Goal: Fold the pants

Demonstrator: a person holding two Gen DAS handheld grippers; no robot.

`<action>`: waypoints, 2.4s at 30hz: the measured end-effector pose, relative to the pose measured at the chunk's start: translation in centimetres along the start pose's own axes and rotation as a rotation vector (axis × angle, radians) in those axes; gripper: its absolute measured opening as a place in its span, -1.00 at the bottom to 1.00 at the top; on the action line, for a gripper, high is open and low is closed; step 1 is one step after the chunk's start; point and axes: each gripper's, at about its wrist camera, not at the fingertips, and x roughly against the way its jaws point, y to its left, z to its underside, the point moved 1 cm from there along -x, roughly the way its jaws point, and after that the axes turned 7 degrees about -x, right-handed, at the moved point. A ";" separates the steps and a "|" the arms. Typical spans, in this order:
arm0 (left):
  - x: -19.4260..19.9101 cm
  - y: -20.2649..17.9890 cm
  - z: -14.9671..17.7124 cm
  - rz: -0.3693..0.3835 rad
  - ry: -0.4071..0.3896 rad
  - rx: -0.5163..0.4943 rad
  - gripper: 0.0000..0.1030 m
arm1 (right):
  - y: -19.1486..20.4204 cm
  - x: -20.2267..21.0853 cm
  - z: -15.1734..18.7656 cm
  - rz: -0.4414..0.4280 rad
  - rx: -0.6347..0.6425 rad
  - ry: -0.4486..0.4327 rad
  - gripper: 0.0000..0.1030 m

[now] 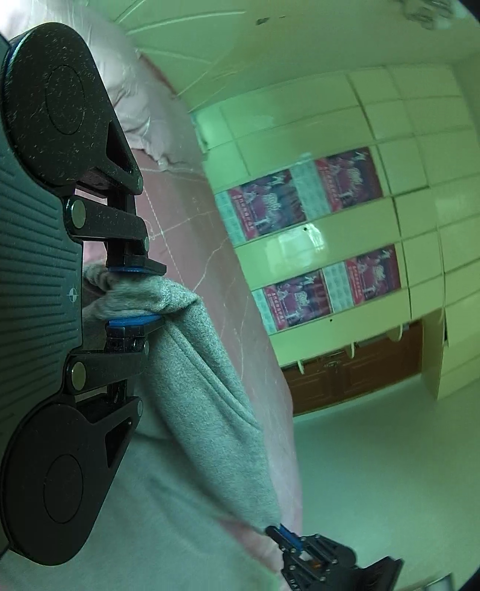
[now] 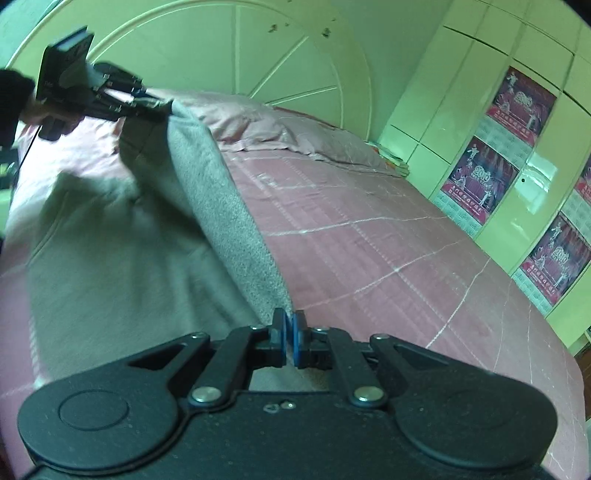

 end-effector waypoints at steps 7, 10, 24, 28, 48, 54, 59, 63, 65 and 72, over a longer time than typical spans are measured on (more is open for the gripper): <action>5.6 -6.7 5.0 -0.088 0.277 0.193 0.21 | 5.2 0.3 6.5 0.030 -0.148 0.091 -0.88; 8.0 -7.1 5.6 -0.199 0.336 0.378 0.24 | 3.8 1.9 7.1 0.062 -0.330 0.054 -0.85; 10.6 -8.7 5.8 -0.131 0.187 1.318 0.24 | -5.2 1.8 12.6 0.069 -1.126 -0.010 -0.46; 7.5 -9.3 6.4 -0.128 0.185 1.408 0.24 | -6.6 0.1 13.3 0.053 -1.286 -0.008 -0.19; 1.9 -1.7 5.5 -0.024 0.076 1.418 -0.48 | -7.8 2.6 13.1 0.047 -1.365 -0.183 -0.95; 5.1 -0.1 4.1 0.082 -0.012 1.295 -0.48 | -4.4 7.8 14.5 -0.031 -1.263 -0.294 -0.95; 5.3 -3.8 11.2 0.012 0.273 1.294 -0.48 | -0.6 2.8 19.8 -0.060 -1.371 -0.008 -0.89; 5.5 -4.0 10.3 -0.024 0.258 1.267 -0.47 | -1.1 3.3 17.8 -0.030 -1.342 -0.041 -0.64; 5.0 -3.7 9.6 -0.036 0.272 1.238 -0.47 | -1.8 2.9 16.7 -0.007 -1.330 -0.022 -0.70; 6.0 -3.4 7.3 -0.040 0.184 1.117 -0.47 | -2.5 4.4 15.0 0.018 -1.265 -0.141 -0.94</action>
